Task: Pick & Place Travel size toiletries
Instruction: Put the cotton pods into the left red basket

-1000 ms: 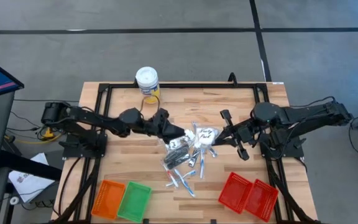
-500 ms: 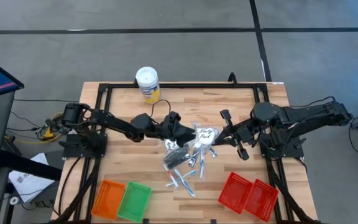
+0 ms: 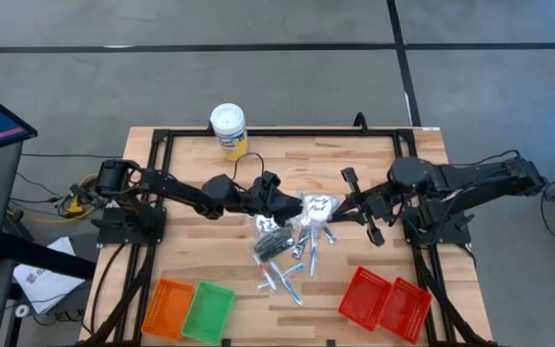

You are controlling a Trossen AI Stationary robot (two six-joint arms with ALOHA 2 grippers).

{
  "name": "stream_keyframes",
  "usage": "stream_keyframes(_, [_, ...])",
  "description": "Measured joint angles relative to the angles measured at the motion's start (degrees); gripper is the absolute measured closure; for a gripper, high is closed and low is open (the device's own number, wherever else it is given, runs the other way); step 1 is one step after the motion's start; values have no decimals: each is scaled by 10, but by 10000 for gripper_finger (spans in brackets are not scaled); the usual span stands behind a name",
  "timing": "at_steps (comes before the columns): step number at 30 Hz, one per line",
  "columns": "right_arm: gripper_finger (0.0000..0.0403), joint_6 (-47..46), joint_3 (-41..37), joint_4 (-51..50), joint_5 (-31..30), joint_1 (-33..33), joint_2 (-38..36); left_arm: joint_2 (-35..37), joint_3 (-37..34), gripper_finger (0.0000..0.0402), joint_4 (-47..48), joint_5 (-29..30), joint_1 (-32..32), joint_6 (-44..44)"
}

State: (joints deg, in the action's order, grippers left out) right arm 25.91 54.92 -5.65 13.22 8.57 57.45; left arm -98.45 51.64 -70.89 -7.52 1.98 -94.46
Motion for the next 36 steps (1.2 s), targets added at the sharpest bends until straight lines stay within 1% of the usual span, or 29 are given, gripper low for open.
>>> stream_keyframes(7, [403, 0, 0, 0, -1, -13, 0, 0, 20, 218, -1, -4, -2, 16])
stream_keyframes(17, [403, 0, 0, 0, -13, -13, 0, 0, 21, 231, 0, -17, -1, 27])
stream_keyframes(25, [403, -11, 0, 0, -13, -13, 0, 0, 21, 258, 6, -34, -1, 27])
stream_keyframes(36, [403, -19, 0, -5, -13, -13, 0, 0, 21, 294, 15, -36, -1, 31])
